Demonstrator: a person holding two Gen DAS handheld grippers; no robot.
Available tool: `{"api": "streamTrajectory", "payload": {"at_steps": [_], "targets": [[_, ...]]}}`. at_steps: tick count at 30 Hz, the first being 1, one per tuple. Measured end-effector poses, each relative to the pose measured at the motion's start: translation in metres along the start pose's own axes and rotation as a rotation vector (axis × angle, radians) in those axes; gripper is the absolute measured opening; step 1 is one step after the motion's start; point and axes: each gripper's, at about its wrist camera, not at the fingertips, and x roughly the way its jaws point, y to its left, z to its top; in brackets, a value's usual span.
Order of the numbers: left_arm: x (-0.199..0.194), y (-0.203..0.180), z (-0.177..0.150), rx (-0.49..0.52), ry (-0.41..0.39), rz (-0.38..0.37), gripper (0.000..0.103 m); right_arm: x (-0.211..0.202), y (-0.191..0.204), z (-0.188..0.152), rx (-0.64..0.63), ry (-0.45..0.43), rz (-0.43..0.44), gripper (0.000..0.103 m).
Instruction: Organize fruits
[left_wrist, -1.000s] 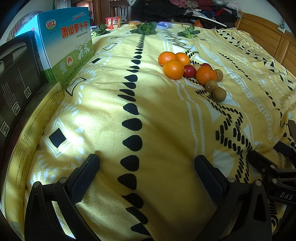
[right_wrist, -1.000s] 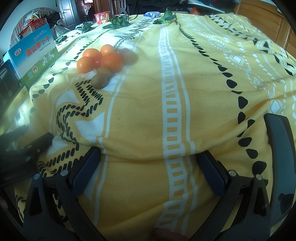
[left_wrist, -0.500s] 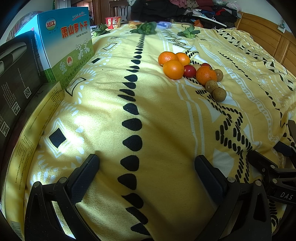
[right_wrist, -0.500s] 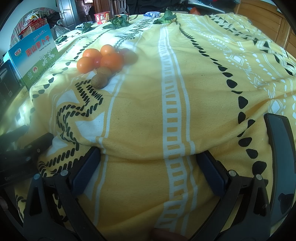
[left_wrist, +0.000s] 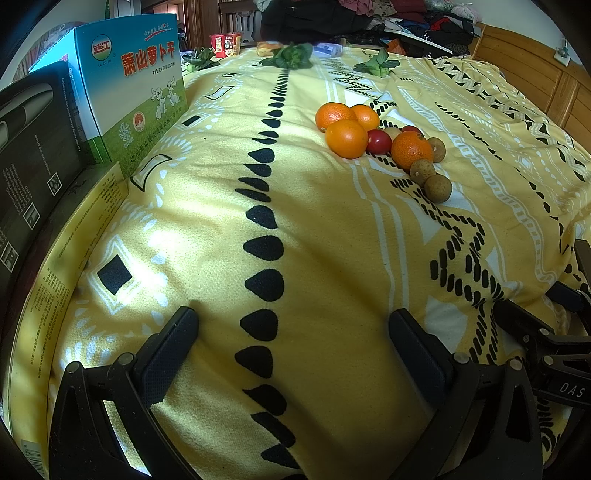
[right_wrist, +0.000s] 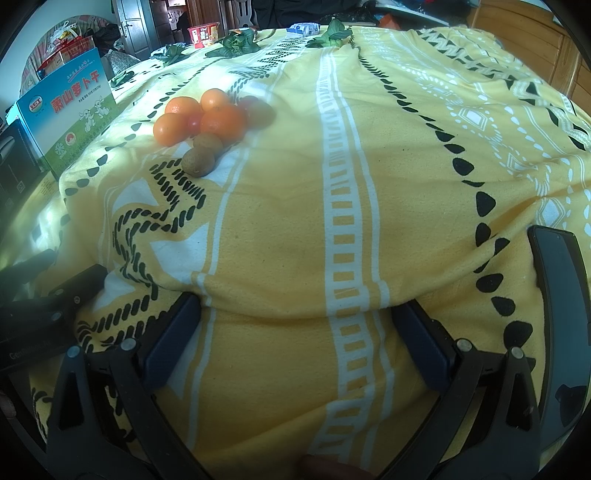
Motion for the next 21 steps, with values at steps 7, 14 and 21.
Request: {"api": "streamTrajectory", "payload": {"at_steps": [7,14,21], "targets": [[-0.0015,0.0006,-0.0021,-0.001,0.0,-0.001,0.103,-0.0001,0.0001,0.0,0.0,0.0,0.0,0.103],[-0.0015,0.0007,-0.0021,0.0,0.0,-0.001,0.103,0.0,0.0,0.0,0.0,0.0,0.0,0.103],[-0.0014,0.0007,-0.002,0.0,0.0,-0.001,0.103,0.0,0.0,0.0001,0.001,0.0,0.001,0.103]]}}
